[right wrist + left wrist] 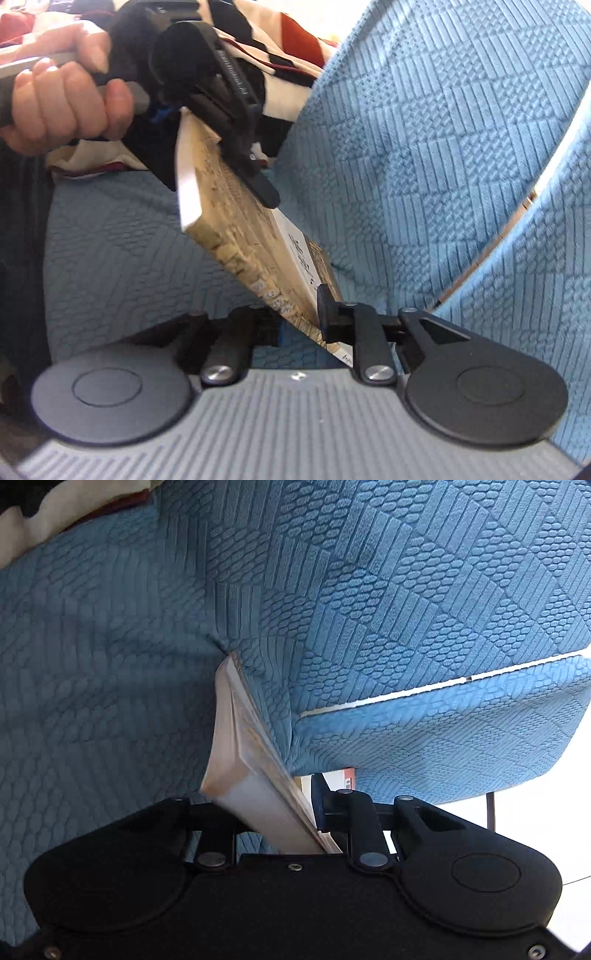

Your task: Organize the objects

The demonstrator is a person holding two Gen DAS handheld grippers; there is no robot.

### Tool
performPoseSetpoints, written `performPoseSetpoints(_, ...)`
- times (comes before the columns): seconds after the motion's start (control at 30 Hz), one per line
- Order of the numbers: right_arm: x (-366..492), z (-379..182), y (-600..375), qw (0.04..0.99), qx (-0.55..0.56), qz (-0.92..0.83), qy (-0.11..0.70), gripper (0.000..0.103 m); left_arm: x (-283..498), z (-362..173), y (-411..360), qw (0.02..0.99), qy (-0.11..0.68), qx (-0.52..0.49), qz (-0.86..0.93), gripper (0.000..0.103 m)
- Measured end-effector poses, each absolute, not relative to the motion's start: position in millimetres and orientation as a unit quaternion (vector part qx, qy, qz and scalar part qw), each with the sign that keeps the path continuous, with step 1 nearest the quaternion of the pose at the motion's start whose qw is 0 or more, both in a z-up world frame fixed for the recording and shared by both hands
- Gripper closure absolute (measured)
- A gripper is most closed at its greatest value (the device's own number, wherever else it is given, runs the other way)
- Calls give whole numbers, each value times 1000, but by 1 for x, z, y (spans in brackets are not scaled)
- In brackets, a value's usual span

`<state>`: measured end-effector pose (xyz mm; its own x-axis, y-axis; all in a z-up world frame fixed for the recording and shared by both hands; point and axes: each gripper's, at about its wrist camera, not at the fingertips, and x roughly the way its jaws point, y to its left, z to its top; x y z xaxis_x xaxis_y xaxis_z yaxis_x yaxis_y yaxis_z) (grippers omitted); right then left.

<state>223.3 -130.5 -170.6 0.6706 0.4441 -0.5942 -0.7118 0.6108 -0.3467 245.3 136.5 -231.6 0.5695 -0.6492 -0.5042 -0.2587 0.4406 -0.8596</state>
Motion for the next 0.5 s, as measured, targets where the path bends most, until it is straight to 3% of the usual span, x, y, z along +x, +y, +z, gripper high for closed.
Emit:
performPoseSetpoints(0.37, 194, -173, -144, 878, -275, 279, 274, 79, 240, -223, 118, 721, 468, -482, -168, 89)
performPoseSetpoints(0.5, 186, -175, -150, 872, -280, 260, 305, 71, 237, -220, 112, 722, 476, -473, -171, 91)
